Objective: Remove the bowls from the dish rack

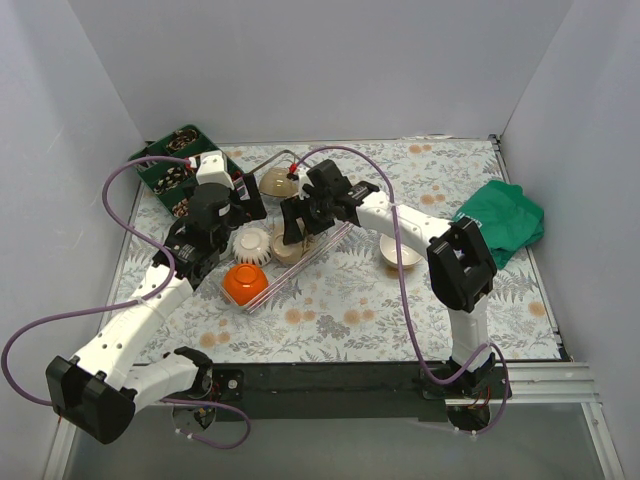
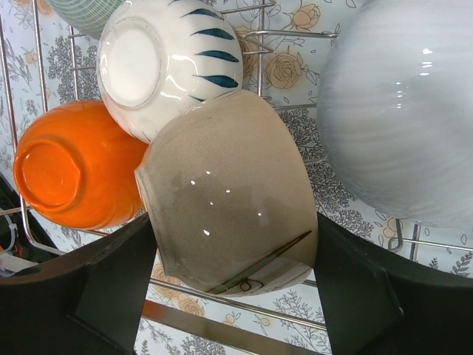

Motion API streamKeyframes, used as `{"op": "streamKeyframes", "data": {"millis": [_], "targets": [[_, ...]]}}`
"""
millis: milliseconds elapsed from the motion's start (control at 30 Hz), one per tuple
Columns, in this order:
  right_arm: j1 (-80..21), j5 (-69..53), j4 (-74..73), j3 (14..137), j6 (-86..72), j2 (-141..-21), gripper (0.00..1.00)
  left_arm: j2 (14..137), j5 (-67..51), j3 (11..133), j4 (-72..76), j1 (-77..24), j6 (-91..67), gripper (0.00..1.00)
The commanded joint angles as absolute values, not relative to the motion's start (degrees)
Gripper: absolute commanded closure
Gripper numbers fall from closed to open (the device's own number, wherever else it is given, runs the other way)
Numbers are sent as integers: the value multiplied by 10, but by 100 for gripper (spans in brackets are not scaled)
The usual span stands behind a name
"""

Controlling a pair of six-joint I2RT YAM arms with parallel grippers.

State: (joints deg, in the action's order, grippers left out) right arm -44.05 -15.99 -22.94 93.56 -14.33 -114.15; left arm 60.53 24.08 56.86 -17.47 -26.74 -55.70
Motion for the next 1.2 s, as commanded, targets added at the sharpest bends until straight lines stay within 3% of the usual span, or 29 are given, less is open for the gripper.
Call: {"op": "streamKeyframes", "data": {"millis": [0, 133, 233, 500, 733, 1167], "targets": [[-450, -152, -230, 951, -118, -1096, 77, 585, 234, 563, -163, -261, -562, 2], [-457, -156, -229, 951, -103, -1076, 93, 584, 229, 563, -163, -257, -565, 2], [-465, -152, -225, 950, -86, -1057, 99, 584, 228, 563, -163, -254, -567, 2], [-475, -115, -218, 940, -42, -1016, 99, 582, 227, 563, -162, -250, -570, 2], [-510, -61, -206, 883, 90, -957, 99, 573, 216, 559, -162, -244, -574, 2], [-628, 188, -28, 690, 306, -805, 99, 577, 181, 577, -198, -240, -594, 2]]}}
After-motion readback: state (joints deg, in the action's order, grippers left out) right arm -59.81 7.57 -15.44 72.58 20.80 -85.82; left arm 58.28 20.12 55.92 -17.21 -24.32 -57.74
